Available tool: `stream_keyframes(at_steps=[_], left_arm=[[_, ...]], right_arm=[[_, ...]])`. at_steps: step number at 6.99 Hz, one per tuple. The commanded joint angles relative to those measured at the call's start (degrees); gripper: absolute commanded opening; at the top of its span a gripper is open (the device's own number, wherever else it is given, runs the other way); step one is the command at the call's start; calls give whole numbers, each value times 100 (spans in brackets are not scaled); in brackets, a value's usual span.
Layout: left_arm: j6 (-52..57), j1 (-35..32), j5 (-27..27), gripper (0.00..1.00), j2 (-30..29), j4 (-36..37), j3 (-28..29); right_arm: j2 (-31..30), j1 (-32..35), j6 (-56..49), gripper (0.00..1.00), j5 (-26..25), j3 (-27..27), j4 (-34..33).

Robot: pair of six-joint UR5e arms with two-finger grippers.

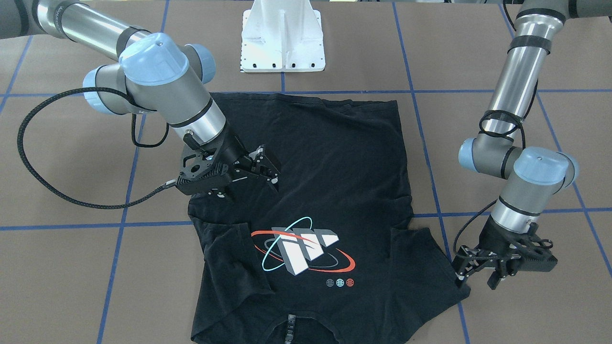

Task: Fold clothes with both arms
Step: 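Hold the right gripper near the collar while the left arm reaches the other sleeve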

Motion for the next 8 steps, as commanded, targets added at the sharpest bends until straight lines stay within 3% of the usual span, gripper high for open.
stream_keyframes(at_steps=[1,8], left_arm=[[-10,194,210,79,-138,-12,222],[-2,177,229,65,-200,-4,399]], right_arm=[[-67,83,-7,100,41,73,-8],[-94,127,-33,100,50,65,18]])
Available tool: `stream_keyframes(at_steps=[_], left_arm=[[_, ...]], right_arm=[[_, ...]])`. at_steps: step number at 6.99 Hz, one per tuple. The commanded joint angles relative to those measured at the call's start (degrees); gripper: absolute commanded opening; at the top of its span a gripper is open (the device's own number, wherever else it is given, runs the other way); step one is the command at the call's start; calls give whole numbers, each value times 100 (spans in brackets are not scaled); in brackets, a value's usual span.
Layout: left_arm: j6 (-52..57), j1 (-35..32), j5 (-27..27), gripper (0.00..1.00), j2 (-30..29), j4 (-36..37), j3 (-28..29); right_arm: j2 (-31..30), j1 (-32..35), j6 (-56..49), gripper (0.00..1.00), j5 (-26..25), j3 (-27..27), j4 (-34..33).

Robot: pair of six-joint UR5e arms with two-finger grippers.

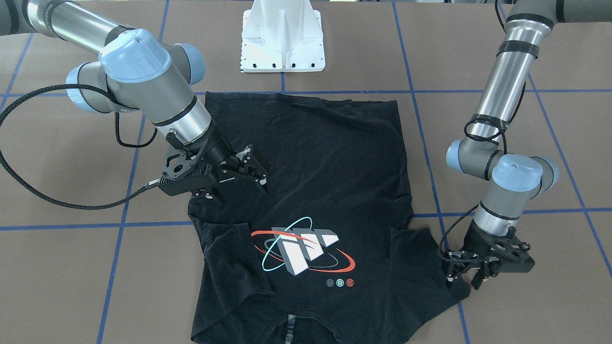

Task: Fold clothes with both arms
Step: 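Hold the right gripper near the collar while the left arm reaches the other sleeve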

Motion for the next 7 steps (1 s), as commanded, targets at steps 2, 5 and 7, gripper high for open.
stream_keyframes(at_steps=[2,5,7], left_arm=[[0,-17,-8,60,-22,3,1],[0,-17,-8,52,-57,3,1],[-9,-17,-8,34,-65,3,1]], right_arm=[[-5,18,-18,100,2,0,7],[-22,18,-27,100,2,0,7],[-22,18,-27,100,2,0,7]])
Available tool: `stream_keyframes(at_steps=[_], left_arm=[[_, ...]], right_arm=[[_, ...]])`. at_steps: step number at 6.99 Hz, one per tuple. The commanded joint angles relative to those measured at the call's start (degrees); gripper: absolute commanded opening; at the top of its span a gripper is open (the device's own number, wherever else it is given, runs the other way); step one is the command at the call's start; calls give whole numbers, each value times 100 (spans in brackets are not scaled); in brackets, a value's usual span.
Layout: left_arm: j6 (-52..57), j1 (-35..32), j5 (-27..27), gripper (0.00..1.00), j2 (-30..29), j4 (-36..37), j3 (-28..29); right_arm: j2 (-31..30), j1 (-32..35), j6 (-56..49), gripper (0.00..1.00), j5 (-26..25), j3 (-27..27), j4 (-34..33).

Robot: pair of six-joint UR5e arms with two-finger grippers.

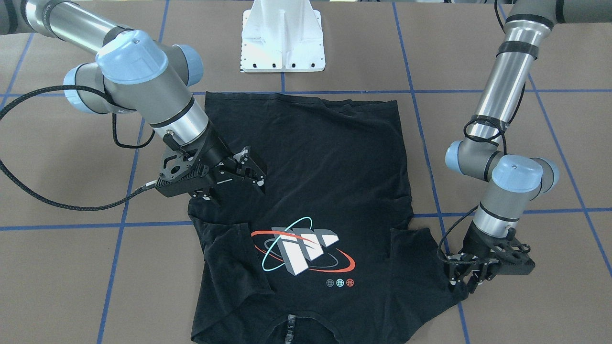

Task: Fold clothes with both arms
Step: 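Hold the right gripper near the collar while the left arm reaches the other sleeve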

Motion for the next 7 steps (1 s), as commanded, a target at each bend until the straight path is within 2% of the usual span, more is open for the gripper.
stream_keyframes(at_steps=[1,5,6,7], left_arm=[[-7,0,0,2,-7,9,0],[-296,-88,-79,0,-60,26,-201],[-610,-97,-323,0,-34,235,-629],[-935,-71,-351,0,-60,742,-1024]], right_arm=[[-5,9,0,100,0,0,0],[-49,0,-9,100,9,0,35],[-49,9,-9,100,9,9,35],[-49,9,-9,100,9,9,35]])
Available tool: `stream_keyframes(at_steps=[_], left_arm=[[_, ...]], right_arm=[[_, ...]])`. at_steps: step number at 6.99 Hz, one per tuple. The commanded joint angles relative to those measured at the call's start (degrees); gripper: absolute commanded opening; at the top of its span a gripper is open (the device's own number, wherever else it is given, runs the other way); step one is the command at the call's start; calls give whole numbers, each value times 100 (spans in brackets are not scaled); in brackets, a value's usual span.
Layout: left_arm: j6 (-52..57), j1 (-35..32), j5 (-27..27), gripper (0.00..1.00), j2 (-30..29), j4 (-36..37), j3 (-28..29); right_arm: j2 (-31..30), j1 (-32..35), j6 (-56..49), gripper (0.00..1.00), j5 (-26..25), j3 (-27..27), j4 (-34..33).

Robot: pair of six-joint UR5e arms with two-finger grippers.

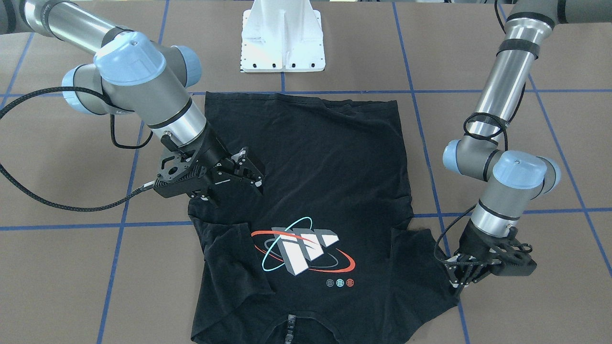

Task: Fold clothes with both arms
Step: 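Hold the right gripper near the collar while the left arm reaches the other sleeve, then fold the sleeve nearest the left gripper inward over the shirt body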

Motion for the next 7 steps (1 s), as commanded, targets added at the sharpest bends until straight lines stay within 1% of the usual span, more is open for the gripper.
stream_keyframes(at_steps=[1,2,3,4,5,7], left_arm=[[-885,81,-82,0,-124,620,-586],[-1256,343,-30,0,-317,631,-543],[-1530,528,-3,0,-737,953,-317],[-1585,643,389,0,-1350,1243,94],[-1655,723,497,0,-1617,1229,394],[-1961,889,498,0,-1873,1229,415]], right_arm=[[-21,3,0,100,9,13,10],[-56,3,0,100,87,13,19],[-108,11,-9,100,106,39,36],[-109,20,-9,100,114,48,37],[-135,29,-18,100,123,48,37],[-214,116,-36,100,246,74,37]])
